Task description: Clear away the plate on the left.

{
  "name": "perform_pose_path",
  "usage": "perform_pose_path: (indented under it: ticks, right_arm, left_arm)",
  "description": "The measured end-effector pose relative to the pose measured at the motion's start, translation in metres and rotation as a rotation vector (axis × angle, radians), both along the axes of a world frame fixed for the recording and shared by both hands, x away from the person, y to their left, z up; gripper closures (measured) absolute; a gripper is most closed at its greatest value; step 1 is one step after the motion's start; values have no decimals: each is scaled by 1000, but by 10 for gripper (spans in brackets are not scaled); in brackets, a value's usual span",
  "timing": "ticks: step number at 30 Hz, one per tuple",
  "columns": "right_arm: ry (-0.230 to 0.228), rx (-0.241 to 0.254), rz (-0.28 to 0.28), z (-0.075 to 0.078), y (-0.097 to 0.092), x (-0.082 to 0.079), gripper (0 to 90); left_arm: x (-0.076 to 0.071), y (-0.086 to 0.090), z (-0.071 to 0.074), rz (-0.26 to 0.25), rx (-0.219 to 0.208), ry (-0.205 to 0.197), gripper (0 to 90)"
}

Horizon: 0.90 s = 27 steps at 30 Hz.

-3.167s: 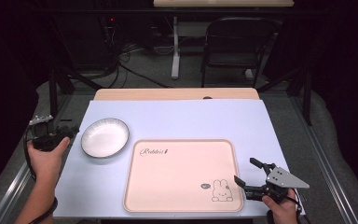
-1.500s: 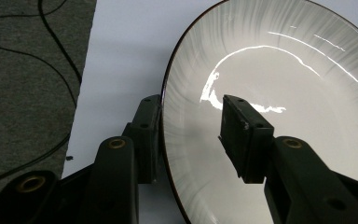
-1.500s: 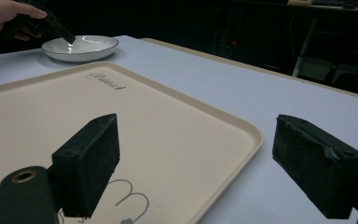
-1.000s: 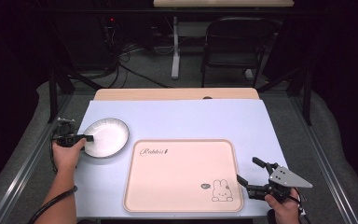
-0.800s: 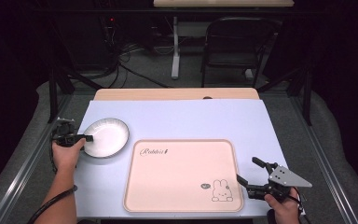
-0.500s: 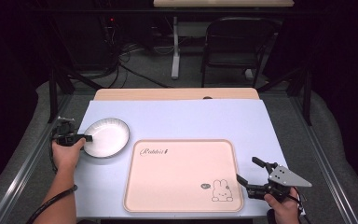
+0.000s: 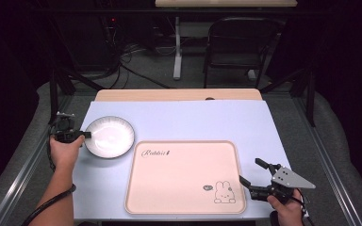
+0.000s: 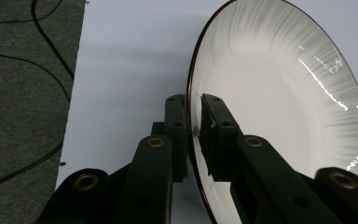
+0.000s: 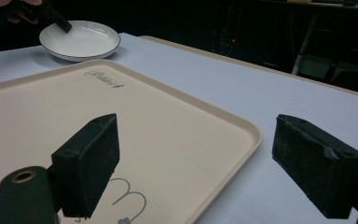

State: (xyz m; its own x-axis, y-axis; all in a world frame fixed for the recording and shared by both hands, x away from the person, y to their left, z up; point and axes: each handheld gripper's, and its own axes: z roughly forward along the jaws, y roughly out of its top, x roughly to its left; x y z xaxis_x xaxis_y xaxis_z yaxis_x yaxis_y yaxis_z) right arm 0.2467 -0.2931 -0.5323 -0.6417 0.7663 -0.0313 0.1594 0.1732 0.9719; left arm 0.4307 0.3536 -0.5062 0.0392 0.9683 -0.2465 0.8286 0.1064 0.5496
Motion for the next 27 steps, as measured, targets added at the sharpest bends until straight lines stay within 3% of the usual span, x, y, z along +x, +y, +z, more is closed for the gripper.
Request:
perform_pose_path:
  ticks: [7, 18, 24, 27]
  right_arm:
    - [-1, -1, -2, 0, 0, 0, 144]
    - [-3, -5, -7, 0, -3, -1, 144]
    - [-4, -6, -8, 0, -3, -2, 143]
    - [-2, -6, -8, 0, -3, -2, 144]
  left_arm:
    - [0, -6, 16, -21, 4, -11, 847]
    - [6, -27, 40, -52, 137, -16, 861]
    - [5, -25, 51, -38, 182, -27, 858]
    - [3, -21, 57, -27, 179, -39, 858]
